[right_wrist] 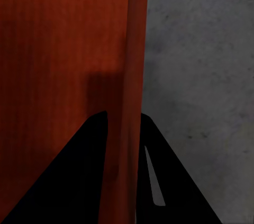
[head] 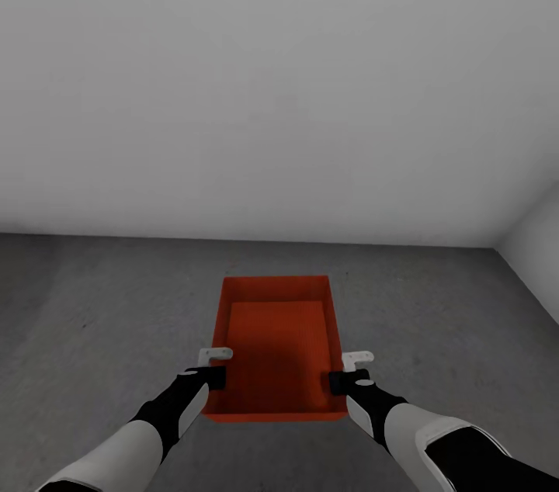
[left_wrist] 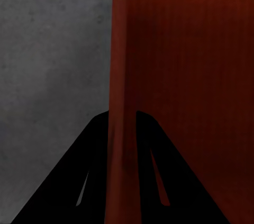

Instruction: Move the two storage containers from the living room to the garage. In the garage, place one container on the floor and stack the other container on top of it (either order is fine).

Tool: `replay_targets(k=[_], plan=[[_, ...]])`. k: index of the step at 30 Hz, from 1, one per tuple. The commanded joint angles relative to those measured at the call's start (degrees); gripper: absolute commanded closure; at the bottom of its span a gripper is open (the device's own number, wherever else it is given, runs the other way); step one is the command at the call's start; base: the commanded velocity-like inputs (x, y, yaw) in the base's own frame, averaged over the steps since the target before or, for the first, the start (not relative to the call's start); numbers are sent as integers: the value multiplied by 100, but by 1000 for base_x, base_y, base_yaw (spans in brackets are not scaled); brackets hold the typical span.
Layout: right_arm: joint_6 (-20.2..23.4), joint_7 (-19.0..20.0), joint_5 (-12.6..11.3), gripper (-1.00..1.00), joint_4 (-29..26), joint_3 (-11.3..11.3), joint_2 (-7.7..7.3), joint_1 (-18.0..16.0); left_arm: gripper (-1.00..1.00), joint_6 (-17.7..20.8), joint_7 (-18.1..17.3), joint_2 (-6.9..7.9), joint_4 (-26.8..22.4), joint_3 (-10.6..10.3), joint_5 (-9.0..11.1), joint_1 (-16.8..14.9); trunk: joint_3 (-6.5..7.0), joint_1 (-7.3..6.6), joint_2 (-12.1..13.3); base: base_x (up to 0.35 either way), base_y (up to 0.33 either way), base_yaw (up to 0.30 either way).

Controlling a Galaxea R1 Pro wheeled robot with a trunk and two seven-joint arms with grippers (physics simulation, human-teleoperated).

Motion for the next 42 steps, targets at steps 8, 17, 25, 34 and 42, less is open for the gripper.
replay_targets(k=[8,17,25,34,42], plan=[[-24,-12,-107,100,20,-30,1,-2,100,35,78,-46,-113,77,-13,-5,-149,176,-325,0,0,0],[-24,-12,-107,100,22,-30,2,-2,100,35,78,-48,-113,77,-13,-5,-310,374,-686,0,0,0],[-24,-12,-107,100,20,-28,10,-2,100,35,78,-48,-113,77,-13,-5,-454,549,-1007,0,0,-37],[-24,-12,-107,100,22,-26,16,-2,100,35,78,-46,-113,77,-13,-5,-615,747,-1368,0,0,-201],[-24,-6,-107,100,21,-22,18,-2,100,35,78,-48,-113,77,-13,-5,-759,923,-1689,0,0,-25]])
